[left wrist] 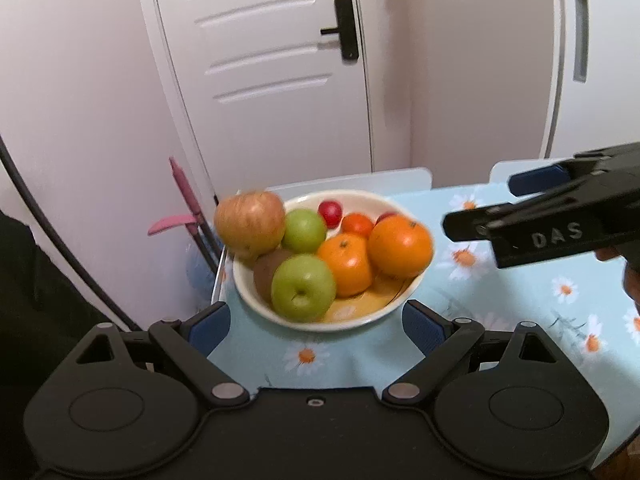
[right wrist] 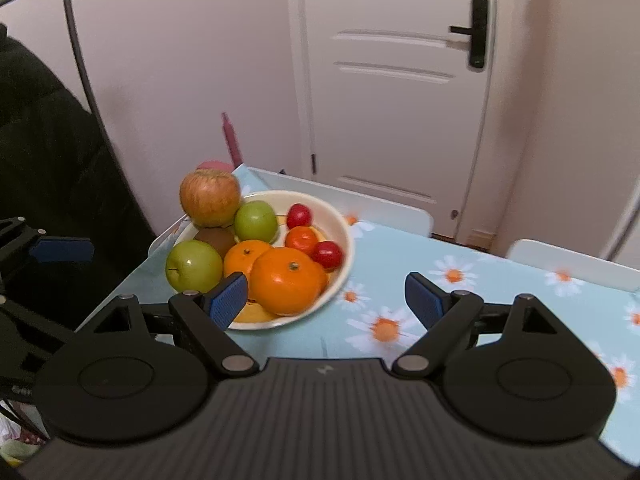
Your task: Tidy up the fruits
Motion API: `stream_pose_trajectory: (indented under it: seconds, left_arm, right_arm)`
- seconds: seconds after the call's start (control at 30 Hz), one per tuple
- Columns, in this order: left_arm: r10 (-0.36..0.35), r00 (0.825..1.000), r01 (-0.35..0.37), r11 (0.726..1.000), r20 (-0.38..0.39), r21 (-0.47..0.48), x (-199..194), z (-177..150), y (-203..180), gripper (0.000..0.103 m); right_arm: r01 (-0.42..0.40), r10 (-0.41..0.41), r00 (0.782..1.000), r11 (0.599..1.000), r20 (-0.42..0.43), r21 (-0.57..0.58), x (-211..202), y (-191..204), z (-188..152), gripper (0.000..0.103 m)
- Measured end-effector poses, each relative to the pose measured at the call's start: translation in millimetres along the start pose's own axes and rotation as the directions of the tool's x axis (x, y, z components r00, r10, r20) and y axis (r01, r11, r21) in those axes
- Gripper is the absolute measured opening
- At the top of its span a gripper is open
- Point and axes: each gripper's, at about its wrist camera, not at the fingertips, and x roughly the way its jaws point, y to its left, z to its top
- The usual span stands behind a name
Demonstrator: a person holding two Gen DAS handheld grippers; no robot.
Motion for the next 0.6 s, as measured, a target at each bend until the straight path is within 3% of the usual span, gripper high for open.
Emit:
stream_pose_trajectory:
  seconds: [0.27, 0.6]
  left_arm:
    - [-0.033, 0.999, 0.034, 0.999, 0.024, -0.042, -36, 24, -24, 0.095]
    - [-0.027, 0.998, 0.032, 0.996, 0.056, -0.082, -79, 32, -64, 0.103]
  right_arm:
    - [0.122, -0.122, 0.992, 0.991, -0.003, 0.058, -81, -28, 6, 0.101]
    - [0.299, -0.294, 0.954, 0.944, -0.059, 0.140, -158, -65, -26, 0.103]
